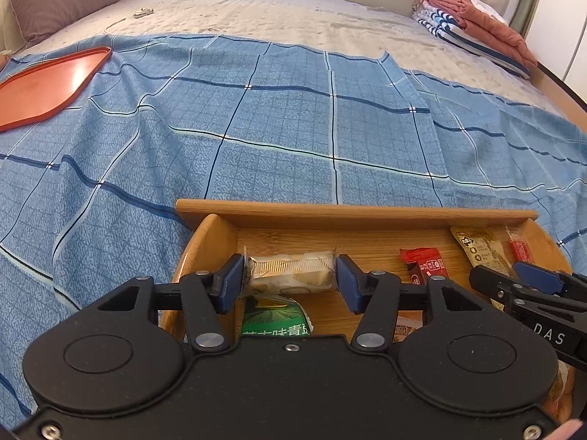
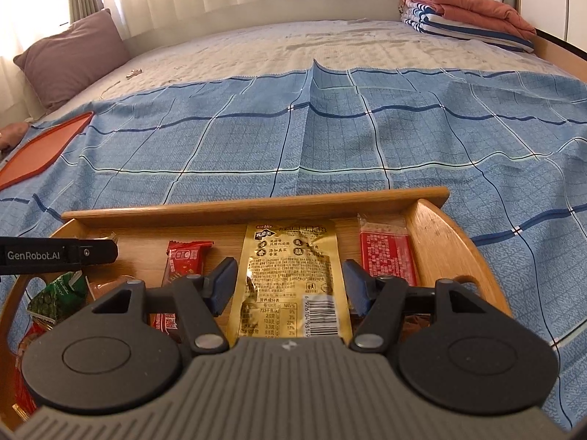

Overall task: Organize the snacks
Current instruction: 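Open both grippers to release the pastry and yellow packet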

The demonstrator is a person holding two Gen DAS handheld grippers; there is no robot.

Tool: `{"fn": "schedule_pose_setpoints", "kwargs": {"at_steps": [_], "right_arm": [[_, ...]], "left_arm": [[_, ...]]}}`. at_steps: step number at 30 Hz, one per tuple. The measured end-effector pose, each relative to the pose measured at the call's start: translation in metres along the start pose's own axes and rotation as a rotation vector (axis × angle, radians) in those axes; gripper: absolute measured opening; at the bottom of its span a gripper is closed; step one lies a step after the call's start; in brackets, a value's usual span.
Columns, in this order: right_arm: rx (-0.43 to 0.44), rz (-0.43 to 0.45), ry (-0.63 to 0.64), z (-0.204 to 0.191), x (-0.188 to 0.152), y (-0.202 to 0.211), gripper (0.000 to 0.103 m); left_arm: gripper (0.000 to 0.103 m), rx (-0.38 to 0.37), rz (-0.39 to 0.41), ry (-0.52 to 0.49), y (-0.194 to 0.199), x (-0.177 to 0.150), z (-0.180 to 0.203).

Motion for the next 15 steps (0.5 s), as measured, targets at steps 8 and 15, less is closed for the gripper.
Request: {"fn": "schedule_pose_setpoints", "kwargs": {"at_steps": [8,15], "right_arm": [[-0.018,0.007,0.010,-0.0023,-0.0024,-0.0015,0.077],[-0.009,0.023,-0.003,0.0001,-0.0076,0.0049,0.088]], "left_arm": [[0.061,-0.009,0.010,-0.008,-0.0003,-0.0020,0.0021],[0.084,-0.028,0.008,-0.019,0.0050,-0.0072,0.0080]]}}
Point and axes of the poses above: each gripper's, at about its wrist camera, not at the fingertips, and y roughly against the way its jaws point, z to its right, x to its top, the point moved 4 cm from there along -y, roughly the way its jaws point, and after that the axes turned 10 degrees about -z, right-handed, at the moved point
